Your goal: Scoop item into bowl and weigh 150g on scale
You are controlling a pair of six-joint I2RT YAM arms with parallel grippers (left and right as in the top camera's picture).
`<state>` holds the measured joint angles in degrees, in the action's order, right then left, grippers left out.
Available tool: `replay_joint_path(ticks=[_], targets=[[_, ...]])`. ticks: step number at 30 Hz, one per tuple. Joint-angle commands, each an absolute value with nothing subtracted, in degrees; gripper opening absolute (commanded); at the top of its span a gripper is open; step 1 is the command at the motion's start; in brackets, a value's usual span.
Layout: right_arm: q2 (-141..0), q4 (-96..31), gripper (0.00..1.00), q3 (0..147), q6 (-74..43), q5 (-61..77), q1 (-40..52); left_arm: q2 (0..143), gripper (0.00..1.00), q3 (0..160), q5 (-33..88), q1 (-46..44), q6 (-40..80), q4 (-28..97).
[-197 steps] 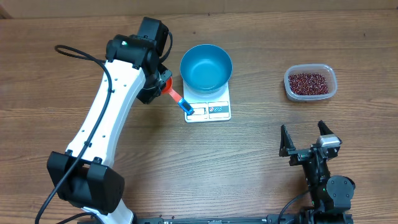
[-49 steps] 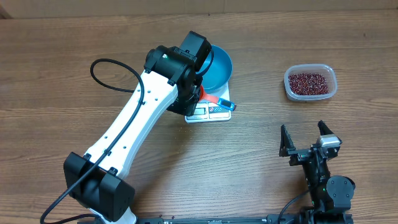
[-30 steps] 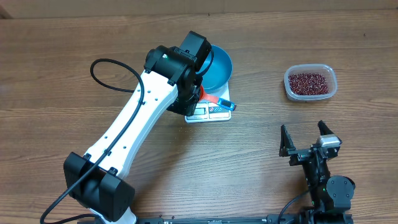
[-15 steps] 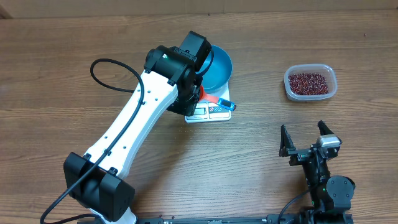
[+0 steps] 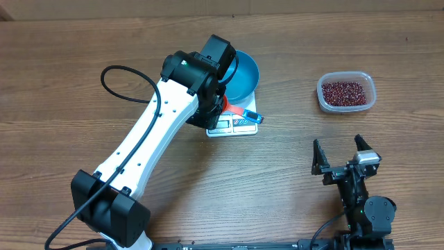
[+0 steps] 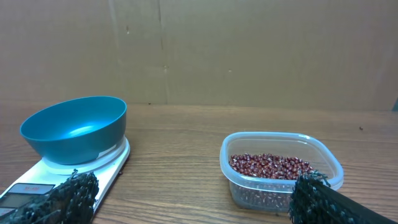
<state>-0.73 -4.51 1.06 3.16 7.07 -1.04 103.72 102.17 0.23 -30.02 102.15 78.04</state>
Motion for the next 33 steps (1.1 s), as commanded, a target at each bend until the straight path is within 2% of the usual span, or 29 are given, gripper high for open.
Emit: replay_joint_path(ticks=[1,33], targets=[[-0.16,-4.23,1.00,0.45,2.83,6.66,-0.69,103.48,0.05,103.33,-0.58,-30.46,103.98,78.17],[-0.16,-4.23,1.00,0.45,2.83,6.66,-0.71,103.48,0.04,103.33,-0.12,-30.46,104.01,78.87]])
